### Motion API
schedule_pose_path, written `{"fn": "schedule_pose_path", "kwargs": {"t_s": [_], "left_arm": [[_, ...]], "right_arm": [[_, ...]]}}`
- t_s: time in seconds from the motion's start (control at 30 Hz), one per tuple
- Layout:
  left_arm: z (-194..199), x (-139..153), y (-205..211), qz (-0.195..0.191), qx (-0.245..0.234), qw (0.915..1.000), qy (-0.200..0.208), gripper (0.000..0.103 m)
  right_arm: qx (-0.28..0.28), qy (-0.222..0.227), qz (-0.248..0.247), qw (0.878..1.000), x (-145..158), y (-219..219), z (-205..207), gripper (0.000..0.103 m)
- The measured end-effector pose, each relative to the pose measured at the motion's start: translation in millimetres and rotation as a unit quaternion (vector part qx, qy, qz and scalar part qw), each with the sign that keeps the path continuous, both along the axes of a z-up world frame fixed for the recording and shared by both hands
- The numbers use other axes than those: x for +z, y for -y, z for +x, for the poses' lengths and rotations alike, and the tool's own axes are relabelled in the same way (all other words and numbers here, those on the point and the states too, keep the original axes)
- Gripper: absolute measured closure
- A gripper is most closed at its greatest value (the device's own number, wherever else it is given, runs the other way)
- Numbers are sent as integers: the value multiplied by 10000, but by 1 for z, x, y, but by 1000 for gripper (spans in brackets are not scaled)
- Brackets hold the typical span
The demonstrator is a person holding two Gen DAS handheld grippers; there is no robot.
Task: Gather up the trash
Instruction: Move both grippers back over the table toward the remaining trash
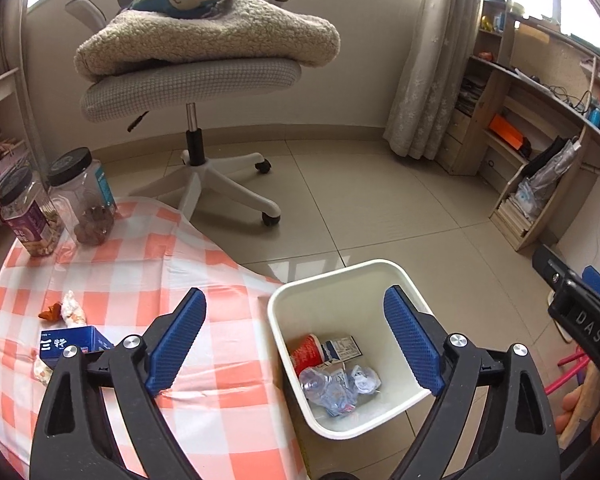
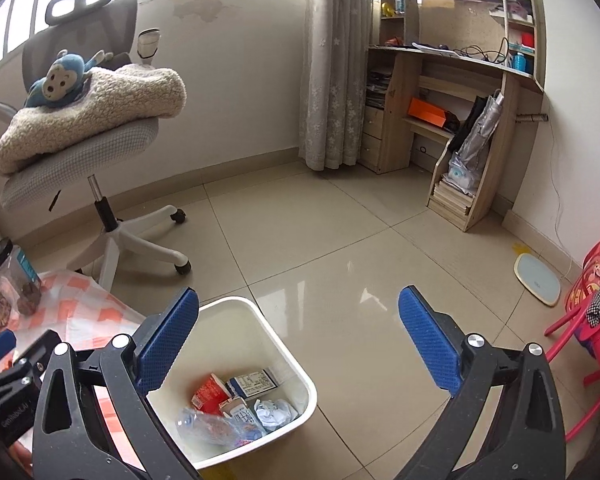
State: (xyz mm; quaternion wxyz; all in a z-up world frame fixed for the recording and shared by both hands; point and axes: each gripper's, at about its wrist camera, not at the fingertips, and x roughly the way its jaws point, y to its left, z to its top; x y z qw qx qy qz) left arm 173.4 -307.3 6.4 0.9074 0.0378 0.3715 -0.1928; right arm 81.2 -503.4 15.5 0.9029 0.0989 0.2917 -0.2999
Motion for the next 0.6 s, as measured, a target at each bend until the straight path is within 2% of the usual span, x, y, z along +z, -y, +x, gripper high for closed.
{"fn": "schedule_pose_path", "kwargs": {"t_s": [0.17, 0.37, 0.6], "left_arm": [[7, 1, -26, 108, 215, 9997, 65, 11], [23, -14, -68, 429, 590, 9972, -181, 11], [44, -33, -124, 817, 1031, 9903, -458, 11]], "right_arm": [[299, -196, -114, 9993, -3, -26, 14, 7], [665, -382, -202, 9968, -5, -61, 36, 7], [1176, -565, -191, 9913, -10, -106, 61, 7]]}}
